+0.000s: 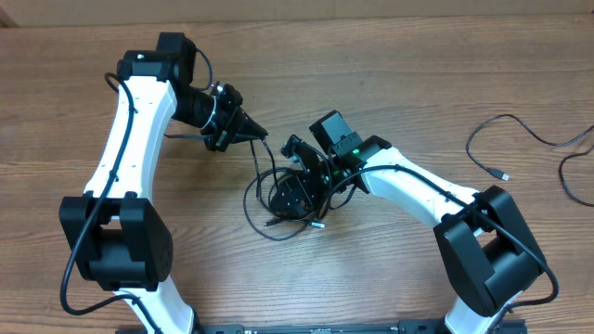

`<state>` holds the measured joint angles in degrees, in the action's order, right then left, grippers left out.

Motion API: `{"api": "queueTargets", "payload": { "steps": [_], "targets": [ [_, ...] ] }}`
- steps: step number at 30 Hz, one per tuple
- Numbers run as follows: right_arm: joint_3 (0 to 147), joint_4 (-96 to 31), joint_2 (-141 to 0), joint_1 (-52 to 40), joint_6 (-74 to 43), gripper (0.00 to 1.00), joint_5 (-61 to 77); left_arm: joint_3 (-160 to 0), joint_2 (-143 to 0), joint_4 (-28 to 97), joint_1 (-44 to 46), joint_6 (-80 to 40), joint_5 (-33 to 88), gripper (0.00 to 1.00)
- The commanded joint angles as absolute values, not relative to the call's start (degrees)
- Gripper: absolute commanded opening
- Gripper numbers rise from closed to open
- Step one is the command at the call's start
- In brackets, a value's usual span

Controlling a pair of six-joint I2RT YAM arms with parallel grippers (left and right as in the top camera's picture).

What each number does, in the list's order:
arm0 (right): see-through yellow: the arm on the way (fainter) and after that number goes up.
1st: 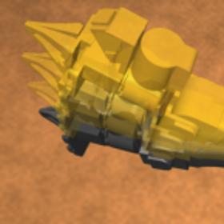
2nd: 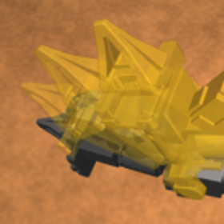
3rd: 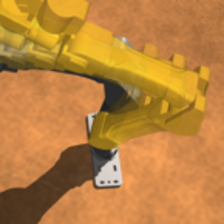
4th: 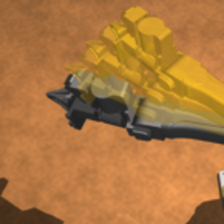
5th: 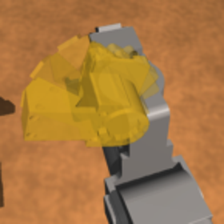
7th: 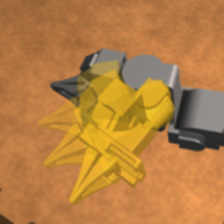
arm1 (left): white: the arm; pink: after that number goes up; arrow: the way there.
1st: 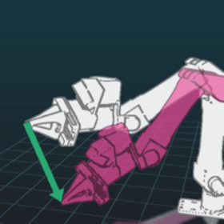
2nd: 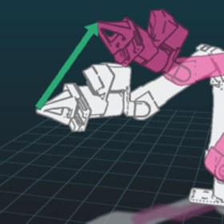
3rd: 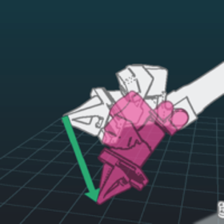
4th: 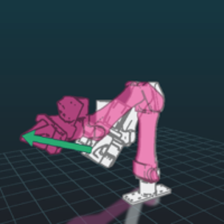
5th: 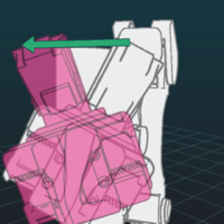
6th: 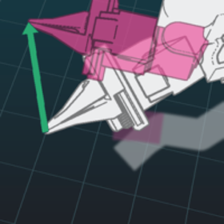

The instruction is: Untangle cables

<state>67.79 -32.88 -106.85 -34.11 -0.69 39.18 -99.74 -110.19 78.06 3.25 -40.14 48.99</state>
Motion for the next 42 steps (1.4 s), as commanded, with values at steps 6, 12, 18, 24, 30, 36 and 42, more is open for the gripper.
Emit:
{"api": "queueTargets", "payload": {
  "steps": [6, 12, 18, 24, 30, 36, 42],
  "targets": [
    [67.55, -32.69, -106.54, -33.67, -0.69, 0.29, 39.05, -100.49, -109.30, 78.13, 2.90, -41.41, 47.37, 0.04],
    [67.55, -32.64, -106.54, -33.67, -1.08, 0.04, 39.05, -100.49, -109.30, 77.14, 2.90, -41.36, 45.12, 0.04],
    [71.57, -36.64, -106.52, -31.97, -6.63, 0.04, 45.17, -100.49, -109.30, 78.37, 2.92, -39.13, 26.09, 0.29],
    [80.18, -43.62, -106.43, -31.31, -6.63, 0.04, 46.41, -100.16, -109.36, 81.73, 3.42, -30.61, 20.38, 0.63],
    [91.81, -50.00, -106.43, -31.31, -6.66, 0.04, 46.44, -97.73, -109.38, 83.57, 3.86, -25.67, 20.40, 0.64],
    [100.60, -50.24, -106.41, -29.85, -12.88, 0.04, 46.83, -92.86, -109.38, 83.42, 5.48, -22.59, 20.49, 0.63],
    [102.98, -46.94, -106.43, -25.80, -19.73, 0.04, 46.83, -85.12, -109.38, 78.13, 8.21, -22.26, 21.21, 0.63]
  ]
}}
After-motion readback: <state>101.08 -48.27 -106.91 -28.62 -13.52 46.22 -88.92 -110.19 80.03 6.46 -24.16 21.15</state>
